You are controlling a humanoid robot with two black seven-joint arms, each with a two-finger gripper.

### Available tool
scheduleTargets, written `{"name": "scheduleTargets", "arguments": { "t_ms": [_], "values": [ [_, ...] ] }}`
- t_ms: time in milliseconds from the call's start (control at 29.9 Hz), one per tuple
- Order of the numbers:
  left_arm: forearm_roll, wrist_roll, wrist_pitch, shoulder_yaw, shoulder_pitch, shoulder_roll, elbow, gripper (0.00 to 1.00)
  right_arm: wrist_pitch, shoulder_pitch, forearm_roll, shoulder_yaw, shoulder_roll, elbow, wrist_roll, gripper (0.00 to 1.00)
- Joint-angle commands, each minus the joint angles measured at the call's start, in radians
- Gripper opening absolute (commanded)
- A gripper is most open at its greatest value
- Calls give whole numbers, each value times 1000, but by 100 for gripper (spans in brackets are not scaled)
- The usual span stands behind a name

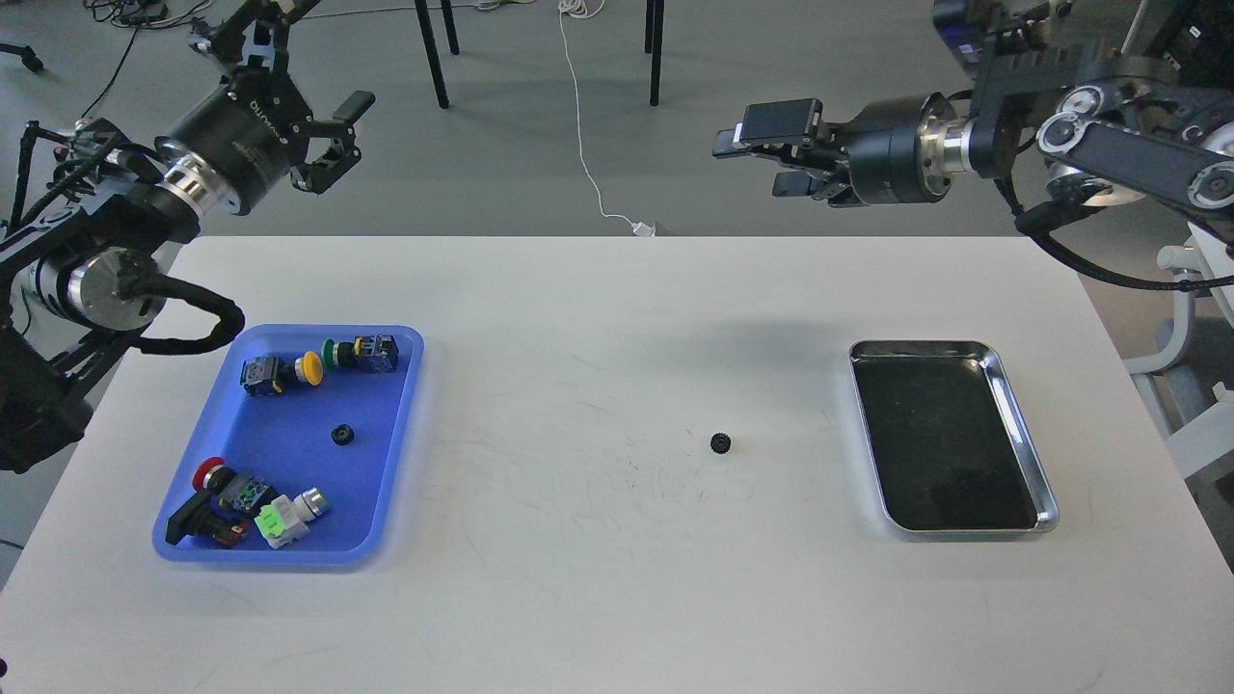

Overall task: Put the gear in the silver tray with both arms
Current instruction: 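Reach the right gripper down to the black gear on the table, then close the right gripper on the black gear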

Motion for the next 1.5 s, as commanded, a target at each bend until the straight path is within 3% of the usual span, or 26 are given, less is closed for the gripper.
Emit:
{"name": "scheduleTargets", "arguments": {
  "t_ms": [0,134,267,434,668,869,1471],
  "values": [
    [-91,0,-2,-25,40,24,0,97,1,59,-114,-161,102,-2,2,99],
    [-105,0,-4,-71,83,24,0,97,-8,72,-244,-284,212,-28,8,98],
    [-107,0,-18,-92,121,22,1,97,-8,66,-251,-368,324,-77,40,97],
    [-108,0,-34,-94,155,21,1,97,-26,46,-251,-466,446,-134,42,96],
    [-114,2,-47,-97,161,27,1,98,-32,-20,-254,-506,446,-147,82,92],
    [-113,5,-47,-134,159,48,-5,98,-92,-68,-259,-580,446,-146,86,79],
    [-110,5,-50,-132,161,48,-3,98,-97,-103,-256,-575,446,-144,108,53]
  ]
}}
